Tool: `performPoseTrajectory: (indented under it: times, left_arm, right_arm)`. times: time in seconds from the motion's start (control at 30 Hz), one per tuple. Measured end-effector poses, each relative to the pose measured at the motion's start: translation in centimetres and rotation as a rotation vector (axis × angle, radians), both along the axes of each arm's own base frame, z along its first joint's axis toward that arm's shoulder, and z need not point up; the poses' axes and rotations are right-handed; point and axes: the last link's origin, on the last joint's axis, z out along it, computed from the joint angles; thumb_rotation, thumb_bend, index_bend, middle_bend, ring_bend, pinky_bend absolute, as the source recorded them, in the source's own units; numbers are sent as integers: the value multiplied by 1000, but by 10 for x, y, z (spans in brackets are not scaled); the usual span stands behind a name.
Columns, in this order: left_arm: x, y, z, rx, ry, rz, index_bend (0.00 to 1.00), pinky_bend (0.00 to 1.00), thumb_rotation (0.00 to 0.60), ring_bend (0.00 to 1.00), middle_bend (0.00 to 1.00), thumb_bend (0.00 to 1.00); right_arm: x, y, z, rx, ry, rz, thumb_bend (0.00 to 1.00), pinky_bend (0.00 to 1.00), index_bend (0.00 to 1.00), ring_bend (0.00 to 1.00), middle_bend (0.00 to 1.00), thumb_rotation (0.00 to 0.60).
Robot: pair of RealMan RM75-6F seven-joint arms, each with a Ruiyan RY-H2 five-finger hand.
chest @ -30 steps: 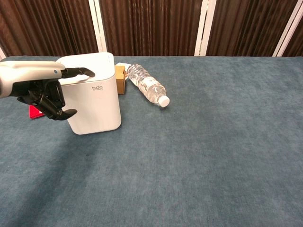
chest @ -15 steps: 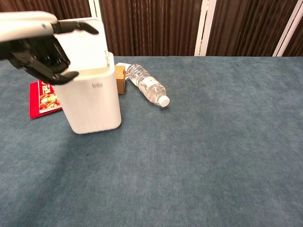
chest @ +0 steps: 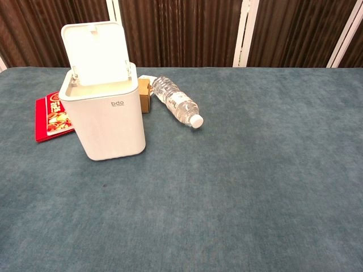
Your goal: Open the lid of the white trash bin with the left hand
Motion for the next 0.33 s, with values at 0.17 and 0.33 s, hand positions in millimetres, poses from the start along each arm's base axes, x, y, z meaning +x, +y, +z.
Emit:
performPoseTrajectory:
  times: [0.17, 0.33]
  left_arm:
    - [-44, -35, 11, -1, 72, 86, 0, 19, 600, 0, 0, 410]
    - [-45, -38, 13, -36, 61, 137, 0, 23, 600, 0, 0, 413]
  right_arm:
    - [2, 1, -8, 20, 26, 8, 241, 0, 0, 0, 0, 600]
    - [2, 1, -9, 21, 25, 9, 241, 0, 0, 0, 0, 600]
